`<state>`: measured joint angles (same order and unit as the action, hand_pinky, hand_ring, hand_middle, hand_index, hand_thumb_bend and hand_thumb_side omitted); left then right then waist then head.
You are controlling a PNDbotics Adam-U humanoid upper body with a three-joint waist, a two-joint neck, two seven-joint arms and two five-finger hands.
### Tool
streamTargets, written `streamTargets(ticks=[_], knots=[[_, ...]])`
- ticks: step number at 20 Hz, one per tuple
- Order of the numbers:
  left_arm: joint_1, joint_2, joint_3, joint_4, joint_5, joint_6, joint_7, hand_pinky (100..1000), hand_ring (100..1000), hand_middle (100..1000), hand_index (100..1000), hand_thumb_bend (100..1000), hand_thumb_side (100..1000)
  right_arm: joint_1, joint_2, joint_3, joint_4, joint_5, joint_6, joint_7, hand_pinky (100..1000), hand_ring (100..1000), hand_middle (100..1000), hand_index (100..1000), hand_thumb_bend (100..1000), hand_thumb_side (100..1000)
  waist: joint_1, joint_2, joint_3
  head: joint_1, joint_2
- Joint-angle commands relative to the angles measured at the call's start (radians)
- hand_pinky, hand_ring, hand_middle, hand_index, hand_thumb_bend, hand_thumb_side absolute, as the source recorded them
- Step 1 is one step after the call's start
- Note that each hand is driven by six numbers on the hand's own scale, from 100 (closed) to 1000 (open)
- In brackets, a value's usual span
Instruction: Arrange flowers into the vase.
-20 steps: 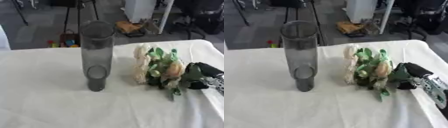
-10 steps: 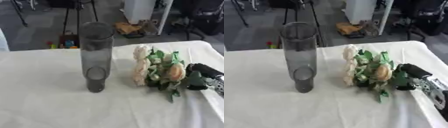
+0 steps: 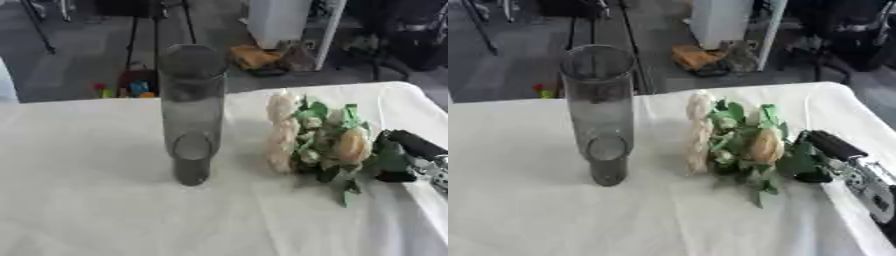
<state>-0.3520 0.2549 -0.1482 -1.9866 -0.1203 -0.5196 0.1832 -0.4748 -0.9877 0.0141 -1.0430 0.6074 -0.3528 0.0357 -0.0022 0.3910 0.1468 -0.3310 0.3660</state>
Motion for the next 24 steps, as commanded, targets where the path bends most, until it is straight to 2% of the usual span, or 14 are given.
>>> streamTargets(ticks=[1,3,5,7,8,9,24], knots=[[-0.005,0.012,0.01,-0.013,0.004,0.004,0.0,672,1000,936,962,100,985,-0.001,-0.048,-0.001,-0.031,-0.044,-0.01,0.039,100,247,105,231,100,331,-0.003,-0.026,-0.005,0.005,-0.006],[-0.005,0.013,0.011,-0.013,0.005,0.005,0.001,672,1000,935,962,100,985,0.001,-0.052,-0.005,-0.041,-0.08,-0.012,0.06,100,218,100,212,100,273,-0.004,-0.029,-0.008,0.006,-0.006],[-0.004,0.013,0.011,-0.013,0.006,0.006,0.001,672,1000,936,963,100,985,0.003,-0.056,-0.01,-0.049,-0.121,-0.011,0.079,100,204,100,202,100,262,-0.005,-0.031,-0.009,0.009,-0.006],[-0.004,0.014,0.011,-0.013,0.007,0.007,0.002,672,1000,936,963,100,985,0.004,-0.061,-0.015,-0.056,-0.155,-0.008,0.091,100,197,100,198,100,260,-0.006,-0.032,-0.011,0.01,-0.006],[-0.003,0.014,0.012,-0.013,0.007,0.007,0.002,672,1000,936,963,100,985,0.005,-0.063,-0.017,-0.06,-0.169,-0.006,0.096,100,190,100,195,100,298,-0.006,-0.033,-0.011,0.011,-0.005],[-0.003,0.015,0.012,-0.013,0.007,0.007,0.002,672,1000,936,963,100,985,0.005,-0.067,-0.019,-0.064,-0.181,-0.004,0.098,100,182,100,193,100,259,-0.007,-0.034,-0.012,0.012,-0.005],[-0.001,0.017,0.013,-0.013,0.007,0.009,0.003,673,1000,936,963,100,985,0.003,-0.099,-0.04,-0.107,-0.318,0.02,0.1,100,135,100,159,100,243,-0.011,-0.036,-0.015,0.013,-0.003]])
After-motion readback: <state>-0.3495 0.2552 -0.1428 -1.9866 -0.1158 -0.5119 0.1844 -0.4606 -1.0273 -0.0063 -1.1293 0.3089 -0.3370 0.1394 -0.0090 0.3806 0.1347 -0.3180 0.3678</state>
